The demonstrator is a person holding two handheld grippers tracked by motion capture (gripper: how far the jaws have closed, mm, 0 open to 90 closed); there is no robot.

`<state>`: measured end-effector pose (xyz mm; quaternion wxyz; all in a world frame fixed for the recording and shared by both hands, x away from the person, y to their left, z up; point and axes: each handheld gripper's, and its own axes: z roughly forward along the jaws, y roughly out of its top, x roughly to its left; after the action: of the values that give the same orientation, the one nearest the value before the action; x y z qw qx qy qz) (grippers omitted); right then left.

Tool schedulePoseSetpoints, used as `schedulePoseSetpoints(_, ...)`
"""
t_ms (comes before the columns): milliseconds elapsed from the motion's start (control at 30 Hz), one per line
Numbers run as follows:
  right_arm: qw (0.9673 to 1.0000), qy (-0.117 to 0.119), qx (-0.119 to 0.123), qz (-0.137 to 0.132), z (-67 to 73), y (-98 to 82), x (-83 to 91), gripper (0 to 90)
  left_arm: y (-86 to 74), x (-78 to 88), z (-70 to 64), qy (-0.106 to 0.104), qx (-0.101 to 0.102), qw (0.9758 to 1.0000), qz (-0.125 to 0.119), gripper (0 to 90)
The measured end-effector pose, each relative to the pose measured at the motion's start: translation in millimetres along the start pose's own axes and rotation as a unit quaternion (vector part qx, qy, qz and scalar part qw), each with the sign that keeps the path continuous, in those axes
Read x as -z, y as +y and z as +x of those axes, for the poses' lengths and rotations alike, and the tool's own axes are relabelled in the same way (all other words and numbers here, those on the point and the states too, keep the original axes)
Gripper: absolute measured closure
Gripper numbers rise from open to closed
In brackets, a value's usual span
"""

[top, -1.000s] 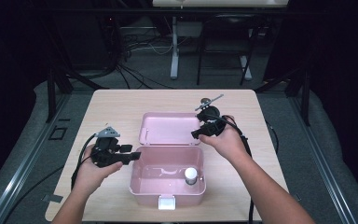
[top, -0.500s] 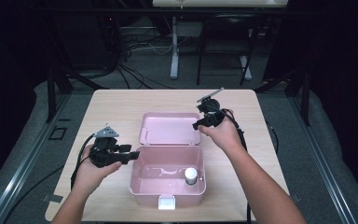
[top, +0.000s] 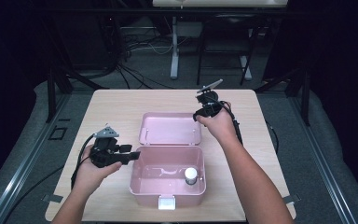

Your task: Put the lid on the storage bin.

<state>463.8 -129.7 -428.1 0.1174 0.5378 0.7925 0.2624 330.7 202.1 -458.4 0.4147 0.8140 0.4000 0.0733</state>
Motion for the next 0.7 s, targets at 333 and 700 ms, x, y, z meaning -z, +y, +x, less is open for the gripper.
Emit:
schedulePoseSetpoints(333,0.9983,-0.015,-0.053,0.016,-13.5,5.0,-21.0,64.3,-1.1,-2.4,0.1,-0.002,-0.002,1.0000,0.003,54.5)
schedulePoseSetpoints(700,0.9953,-0.007,-0.090,0.035,-23.8,1.1,-36.6,69.3,-1.8,-3.9,-0.1,-0.001,-0.001,1.0000,0.007,58.1)
